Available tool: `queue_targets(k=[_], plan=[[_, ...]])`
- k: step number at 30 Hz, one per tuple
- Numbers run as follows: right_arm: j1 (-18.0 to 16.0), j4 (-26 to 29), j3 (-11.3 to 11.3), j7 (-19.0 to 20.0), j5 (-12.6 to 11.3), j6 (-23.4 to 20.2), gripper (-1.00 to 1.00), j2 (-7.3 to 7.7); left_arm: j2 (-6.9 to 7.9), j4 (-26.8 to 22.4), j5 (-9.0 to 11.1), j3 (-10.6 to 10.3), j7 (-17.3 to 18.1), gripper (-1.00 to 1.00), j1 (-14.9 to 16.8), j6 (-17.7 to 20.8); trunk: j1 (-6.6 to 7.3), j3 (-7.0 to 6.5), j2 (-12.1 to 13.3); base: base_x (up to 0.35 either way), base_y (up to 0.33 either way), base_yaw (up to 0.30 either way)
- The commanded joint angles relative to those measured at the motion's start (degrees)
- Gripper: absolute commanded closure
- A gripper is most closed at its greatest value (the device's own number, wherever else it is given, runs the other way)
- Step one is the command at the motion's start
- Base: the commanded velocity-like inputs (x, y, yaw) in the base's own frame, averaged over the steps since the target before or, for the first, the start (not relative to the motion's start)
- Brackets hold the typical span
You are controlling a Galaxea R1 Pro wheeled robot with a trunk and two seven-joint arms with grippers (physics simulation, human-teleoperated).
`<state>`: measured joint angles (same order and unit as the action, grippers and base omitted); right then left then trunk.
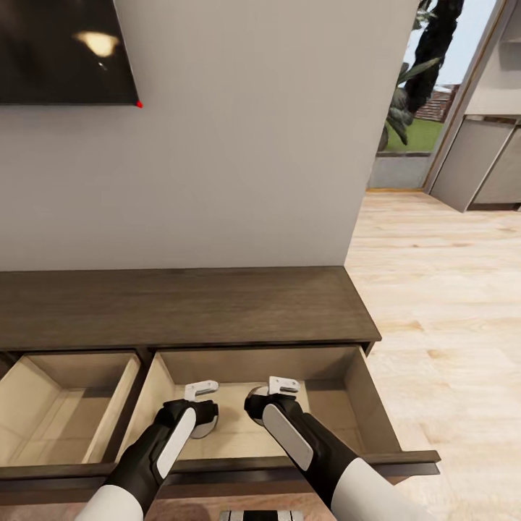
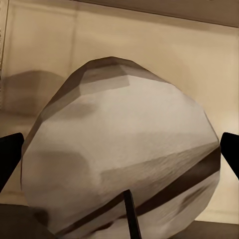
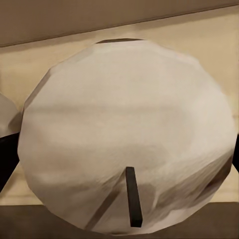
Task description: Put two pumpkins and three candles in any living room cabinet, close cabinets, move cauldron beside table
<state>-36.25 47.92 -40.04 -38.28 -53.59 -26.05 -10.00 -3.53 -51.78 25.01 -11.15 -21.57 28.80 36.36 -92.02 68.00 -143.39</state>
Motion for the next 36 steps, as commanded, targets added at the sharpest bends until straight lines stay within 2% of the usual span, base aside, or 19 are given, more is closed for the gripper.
queue_targets(k=[1,5,16,17,34,35,36], plan=[[-0.1,0.1,-0.1,-0.5,-0.4,-0.1,1.0,0.0,0.02,-0.1,0.6,-0.1,-0.6,1.0,0.0,0.1,0.01,0.05,0.0,0.0,0.0,0.0],[-0.1,0.2,-0.2,-0.5,-0.4,-0.3,1.0,0.0,0.02,-0.1,0.7,0.0,-0.6,1.0,0.0,0.1,-0.09,0.94,-0.1,0.0,0.0,0.0],[-0.1,0.8,-0.3,-0.5,-0.4,-0.5,1.0,0.0,0.1,-0.1,1.0,0.0,-0.5,1.0,0.0,0.2,-0.14,1.38,-0.1,0.0,0.0,0.0],[-0.1,0.8,-0.3,-0.5,-0.4,-0.5,-1.0,0.0,0.1,-0.1,1.0,0.0,-0.5,1.0,0.0,0.2,-0.14,1.38,-0.1,0.0,0.0,0.0],[-0.1,1.1,-0.3,-0.4,-0.4,-0.7,-1.0,0.0,0.18,-0.1,1.1,0.1,-0.5,1.0,0.0,0.2,-0.14,1.38,-0.1,0.0,0.0,0.0],[-0.1,1.1,-0.3,-0.4,-0.4,-0.7,-1.0,0.02,0.19,-0.1,1.1,0.1,-0.4,-1.0,0.0,0.2,-0.14,1.38,-0.1,0.0,0.0,0.0],[-0.1,1.1,-0.3,-0.4,-0.4,-0.7,-1.0,0.01,0.19,-0.1,1.1,0.1,-0.4,-1.0,0.0,0.2,-0.14,1.38,-0.1,0.0,0.0,0.0]])
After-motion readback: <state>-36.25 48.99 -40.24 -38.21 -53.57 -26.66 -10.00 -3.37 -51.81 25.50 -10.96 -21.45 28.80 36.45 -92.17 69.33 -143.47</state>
